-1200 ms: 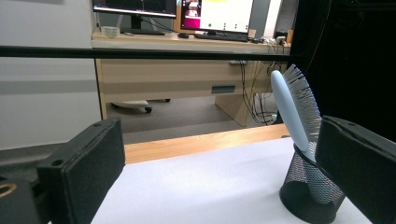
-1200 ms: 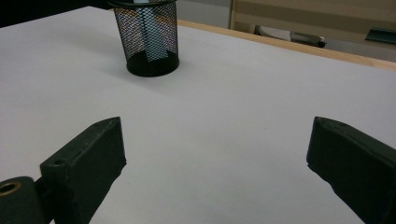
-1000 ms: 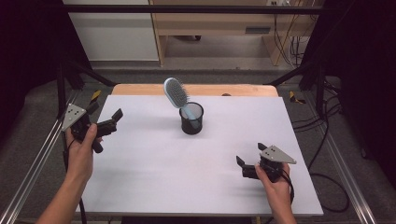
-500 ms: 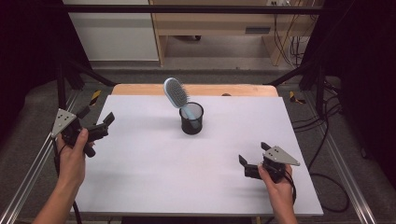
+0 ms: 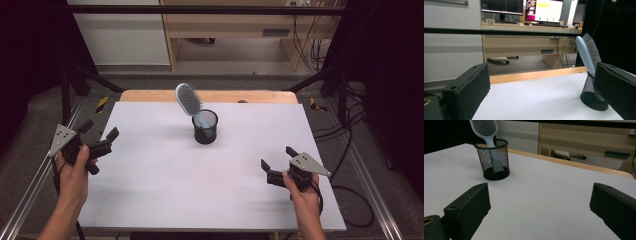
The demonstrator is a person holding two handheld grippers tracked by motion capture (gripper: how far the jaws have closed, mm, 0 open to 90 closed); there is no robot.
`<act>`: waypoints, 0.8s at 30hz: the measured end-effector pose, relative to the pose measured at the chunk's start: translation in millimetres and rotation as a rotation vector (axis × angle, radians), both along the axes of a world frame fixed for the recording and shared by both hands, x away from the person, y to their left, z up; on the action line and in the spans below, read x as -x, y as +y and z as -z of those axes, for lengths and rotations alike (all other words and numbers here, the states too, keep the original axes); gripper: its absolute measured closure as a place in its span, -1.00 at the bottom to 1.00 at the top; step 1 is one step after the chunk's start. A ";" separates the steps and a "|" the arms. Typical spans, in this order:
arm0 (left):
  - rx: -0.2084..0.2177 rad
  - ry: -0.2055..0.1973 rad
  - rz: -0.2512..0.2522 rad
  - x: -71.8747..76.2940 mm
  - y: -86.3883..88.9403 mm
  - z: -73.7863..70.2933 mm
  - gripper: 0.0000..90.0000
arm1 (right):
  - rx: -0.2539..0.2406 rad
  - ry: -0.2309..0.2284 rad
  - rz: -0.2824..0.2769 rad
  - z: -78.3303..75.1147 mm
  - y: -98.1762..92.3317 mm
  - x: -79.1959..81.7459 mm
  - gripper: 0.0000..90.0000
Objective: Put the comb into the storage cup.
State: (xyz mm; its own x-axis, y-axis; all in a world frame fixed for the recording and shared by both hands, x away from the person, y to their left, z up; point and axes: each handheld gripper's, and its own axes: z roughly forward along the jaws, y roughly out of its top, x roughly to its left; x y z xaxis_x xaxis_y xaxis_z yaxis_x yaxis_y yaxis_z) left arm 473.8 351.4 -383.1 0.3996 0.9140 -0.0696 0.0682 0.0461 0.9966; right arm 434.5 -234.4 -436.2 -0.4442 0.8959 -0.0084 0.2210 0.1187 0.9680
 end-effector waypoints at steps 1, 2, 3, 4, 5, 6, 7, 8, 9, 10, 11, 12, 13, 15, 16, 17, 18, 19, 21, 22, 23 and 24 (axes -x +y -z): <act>0.002 -0.001 0.002 0.8 0.4 0.8 -0.98 | 0.001 -0.001 -0.001 -0.4 -1.0 -0.1 -0.92; -0.002 0.000 0.005 1.8 1.2 1.4 -0.98 | 0.011 -0.005 -0.005 -0.5 -1.9 0.1 -0.92; 0.001 0.001 0.006 2.8 1.6 2.1 -0.98 | 0.031 -0.009 -0.009 -0.5 -2.9 0.7 -0.91; 0.000 0.002 0.007 4.1 2.4 2.8 -0.98 | 0.043 -0.013 -0.012 -0.5 -4.1 1.6 -0.92; 0.001 0.002 0.008 5.6 3.2 3.5 -0.98 | 0.046 -0.018 -0.017 -0.5 -5.7 2.7 -0.92; 0.002 0.003 0.008 7.1 3.5 4.2 -0.98 | 0.050 -0.021 -0.025 -0.6 -7.3 3.9 -0.92; -0.003 0.001 0.008 8.6 4.0 4.8 -0.98 | 0.056 -0.028 -0.029 -0.6 -8.8 5.2 -0.92; -0.009 0.000 0.010 10.1 4.6 5.3 -0.98 | 0.059 -0.034 -0.031 -0.4 -10.5 6.9 -0.92; -0.010 0.001 0.010 11.5 4.9 5.7 -0.98 | 0.057 -0.038 -0.032 0.4 -12.2 8.4 -0.93; -0.015 0.001 0.010 12.8 5.3 6.0 -0.98 | 0.054 -0.043 -0.035 1.5 -14.0 9.6 -0.93; -0.016 0.001 0.009 13.9 5.7 6.3 -0.98 | 0.048 -0.044 -0.037 2.9 -15.2 10.6 -0.93; -0.012 0.004 0.010 14.9 5.9 6.8 -0.98 | 0.045 -0.048 -0.041 4.6 -16.1 11.4 -0.93; -0.013 0.005 0.011 15.7 6.3 7.0 -0.98 | 0.039 -0.049 -0.043 6.4 -16.5 12.4 -0.93; -0.017 0.006 0.011 17.0 6.5 7.4 -0.98 | 0.032 -0.059 -0.048 10.3 -16.7 13.7 -0.93; -0.018 0.009 0.013 17.4 6.3 8.1 -0.98 | 0.033 -0.063 -0.052 11.9 -16.6 14.2 -0.93; -0.019 0.016 0.016 17.4 5.5 8.9 -0.98 | 0.031 -0.066 -0.058 13.2 -16.3 14.7 -0.93; -0.026 0.022 0.021 17.9 4.5 9.9 -0.98 | 0.031 -0.066 -0.066 14.1 -16.3 15.4 -0.93; -0.033 0.025 0.025 18.7 3.5 10.8 -0.98 | 0.029 -0.070 -0.071 14.7 -16.1 16.0 -0.93; -0.037 0.031 0.030 20.6 1.4 12.6 -0.98 | 0.032 -0.072 -0.084 15.9 -15.5 16.4 -0.93; -0.041 0.032 0.034 21.9 0.5 13.4 -0.98 | 0.034 -0.073 -0.088 16.5 -15.0 16.8 -0.93; -0.042 0.032 0.037 23.3 -0.6 14.3 -0.98 | 0.036 -0.071 -0.095 16.8 -14.4 17.6 -0.93; -0.042 0.034 0.042 24.4 -1.8 15.3 -0.98 | 0.040 -0.073 -0.100 17.1 -13.7 18.2 -0.93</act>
State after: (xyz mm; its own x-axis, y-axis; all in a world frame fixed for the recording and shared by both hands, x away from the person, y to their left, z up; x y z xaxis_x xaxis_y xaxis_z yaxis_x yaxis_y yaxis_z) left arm 449.4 349.6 -398.4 0.4360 0.8988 -0.0460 0.1029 0.0011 0.9947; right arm 416.3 -248.1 -453.3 -0.5284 0.8453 -0.0791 0.1354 0.1759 0.9751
